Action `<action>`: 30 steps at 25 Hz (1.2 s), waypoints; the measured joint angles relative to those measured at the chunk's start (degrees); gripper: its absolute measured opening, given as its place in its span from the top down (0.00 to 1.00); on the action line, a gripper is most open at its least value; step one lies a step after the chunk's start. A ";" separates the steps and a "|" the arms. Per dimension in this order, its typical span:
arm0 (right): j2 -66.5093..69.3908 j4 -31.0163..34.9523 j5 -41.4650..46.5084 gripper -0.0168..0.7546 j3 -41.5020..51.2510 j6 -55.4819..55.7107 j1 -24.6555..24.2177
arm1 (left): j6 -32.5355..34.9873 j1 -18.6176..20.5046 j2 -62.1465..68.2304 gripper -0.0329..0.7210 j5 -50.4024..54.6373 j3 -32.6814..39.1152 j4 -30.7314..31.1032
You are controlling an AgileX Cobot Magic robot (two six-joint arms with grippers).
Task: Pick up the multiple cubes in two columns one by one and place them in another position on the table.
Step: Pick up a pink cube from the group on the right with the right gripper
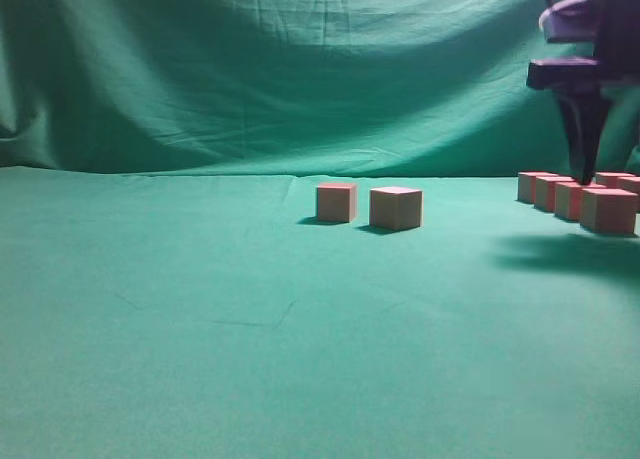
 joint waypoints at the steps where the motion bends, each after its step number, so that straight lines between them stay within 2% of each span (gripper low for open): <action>1: 0.71 0.00 -0.53 0.29 0.00 -0.15 0.00 | 0.00 0.00 0.00 0.96 0.00 0.00 0.00; 14: 5.52 1.80 -4.97 0.29 0.00 -0.73 0.00 | 0.00 0.00 0.00 0.96 0.00 0.00 0.00; 20: 5.52 2.02 -4.97 0.65 0.00 -0.73 0.00 | 0.00 0.00 0.00 0.96 0.00 0.00 0.00; 24: 5.39 2.02 -2.73 0.64 -0.60 -0.83 0.00 | 0.00 0.00 0.00 0.96 0.00 0.00 0.00; 30: -0.38 2.85 7.08 0.64 -6.18 -4.77 1.32 | 0.00 0.00 0.00 0.96 0.00 0.00 0.00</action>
